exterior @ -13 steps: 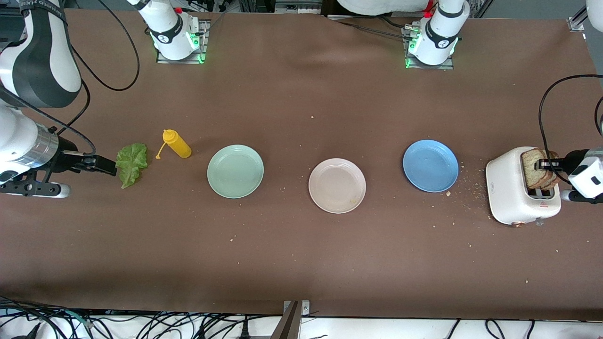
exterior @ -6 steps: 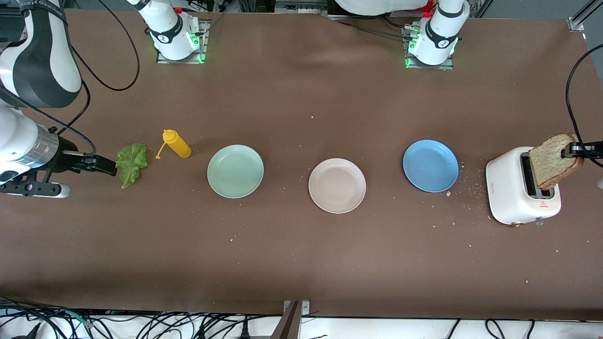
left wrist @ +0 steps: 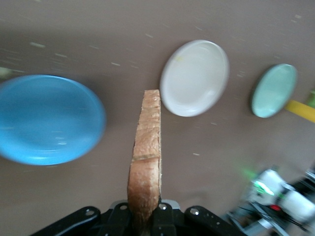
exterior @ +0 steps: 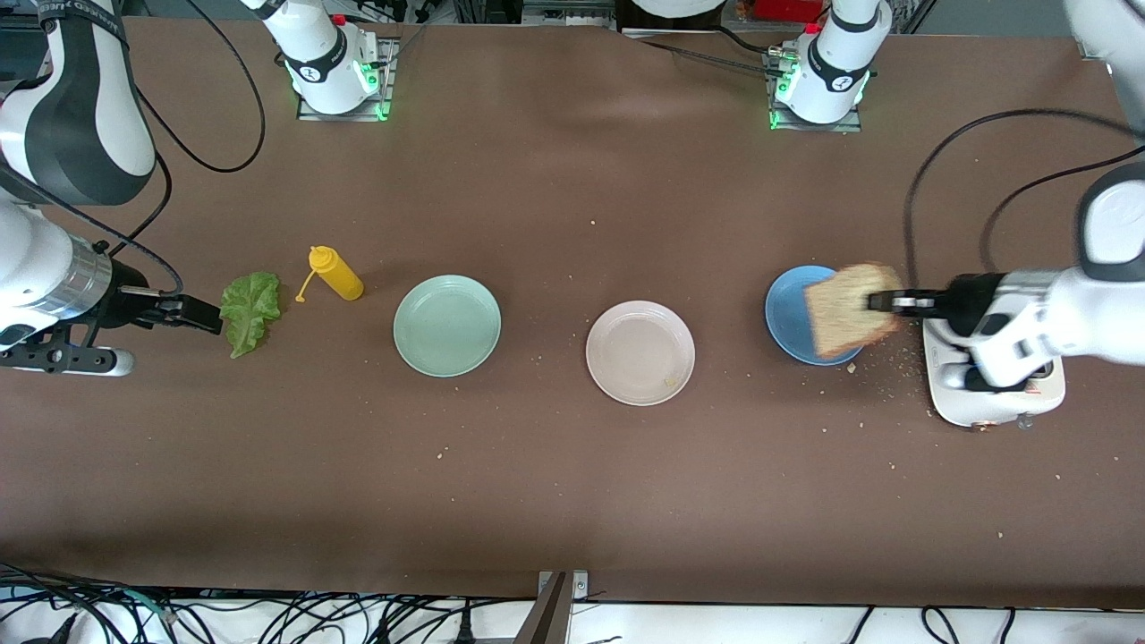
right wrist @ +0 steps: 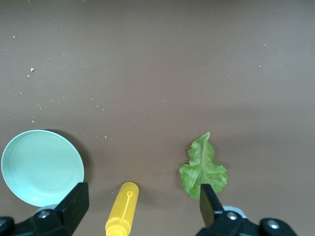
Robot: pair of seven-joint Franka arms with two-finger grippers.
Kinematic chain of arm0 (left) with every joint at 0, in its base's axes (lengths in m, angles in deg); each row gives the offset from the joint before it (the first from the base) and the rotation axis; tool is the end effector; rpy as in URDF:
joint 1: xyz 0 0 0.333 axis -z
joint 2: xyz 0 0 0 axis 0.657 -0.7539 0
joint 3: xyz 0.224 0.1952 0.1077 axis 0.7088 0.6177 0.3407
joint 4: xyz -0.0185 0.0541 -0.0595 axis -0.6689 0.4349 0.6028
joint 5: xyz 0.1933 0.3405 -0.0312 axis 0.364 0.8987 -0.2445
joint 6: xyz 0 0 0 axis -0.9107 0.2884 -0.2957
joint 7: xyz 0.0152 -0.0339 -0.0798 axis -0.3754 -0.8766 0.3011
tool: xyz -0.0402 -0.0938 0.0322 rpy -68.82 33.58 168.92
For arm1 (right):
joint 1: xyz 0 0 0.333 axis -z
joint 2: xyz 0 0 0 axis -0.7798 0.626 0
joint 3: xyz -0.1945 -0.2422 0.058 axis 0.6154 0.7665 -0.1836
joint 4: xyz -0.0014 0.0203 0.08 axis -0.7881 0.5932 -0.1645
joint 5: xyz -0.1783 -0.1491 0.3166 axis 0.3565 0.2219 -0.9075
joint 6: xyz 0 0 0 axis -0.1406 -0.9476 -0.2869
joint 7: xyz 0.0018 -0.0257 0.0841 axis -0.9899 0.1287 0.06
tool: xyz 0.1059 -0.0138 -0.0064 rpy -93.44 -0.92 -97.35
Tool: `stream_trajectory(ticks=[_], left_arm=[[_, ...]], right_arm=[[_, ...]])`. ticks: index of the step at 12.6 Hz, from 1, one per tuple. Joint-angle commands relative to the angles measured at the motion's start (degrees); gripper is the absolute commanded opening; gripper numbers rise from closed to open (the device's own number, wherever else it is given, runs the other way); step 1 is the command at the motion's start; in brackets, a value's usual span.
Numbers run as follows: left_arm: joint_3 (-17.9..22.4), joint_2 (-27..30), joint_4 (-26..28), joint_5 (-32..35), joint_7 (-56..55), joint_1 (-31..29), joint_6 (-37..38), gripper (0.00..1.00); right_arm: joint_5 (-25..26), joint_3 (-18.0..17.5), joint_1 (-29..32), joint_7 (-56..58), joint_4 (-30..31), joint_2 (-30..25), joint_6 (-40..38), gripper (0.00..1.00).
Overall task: Make sandwich in beige plate with both arms
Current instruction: 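Carry the toast to the beige plate and lower it with the left gripper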
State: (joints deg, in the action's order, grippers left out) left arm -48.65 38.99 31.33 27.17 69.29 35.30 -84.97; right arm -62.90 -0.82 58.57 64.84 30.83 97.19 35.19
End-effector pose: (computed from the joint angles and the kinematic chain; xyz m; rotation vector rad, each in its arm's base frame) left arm 0.6643 -0.0709 0.4262 2.5131 0.0525 -0.5710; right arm 0.6510 0.0169 0.4833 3.1370 -0.1116 -0.0432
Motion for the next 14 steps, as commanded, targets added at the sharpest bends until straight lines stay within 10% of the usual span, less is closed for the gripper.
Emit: stream_trajectory(ticks=[1,7,14], left_arm=[[0.07,-7.30,-1.78,-12.50,-0.19,2.85,-6.68,0.00],[0.06,-18.65,-0.72,-28.08,15.88,13.67,-24.63,0.00],[0.24,-19.27,2.35,-24.25,20.56,15.35,-25.62,0.00]], right_arm=[[0.78,-0.01,-0.12,0.41,0.68,-0.55,0.35,1.00],[0.87,-0.01,-0.12,0.41,0.68,-0.64,0.43,1.00],[0.78,-0.01,-0.12,0.41,0.68,-0.64,0.35,1.00]])
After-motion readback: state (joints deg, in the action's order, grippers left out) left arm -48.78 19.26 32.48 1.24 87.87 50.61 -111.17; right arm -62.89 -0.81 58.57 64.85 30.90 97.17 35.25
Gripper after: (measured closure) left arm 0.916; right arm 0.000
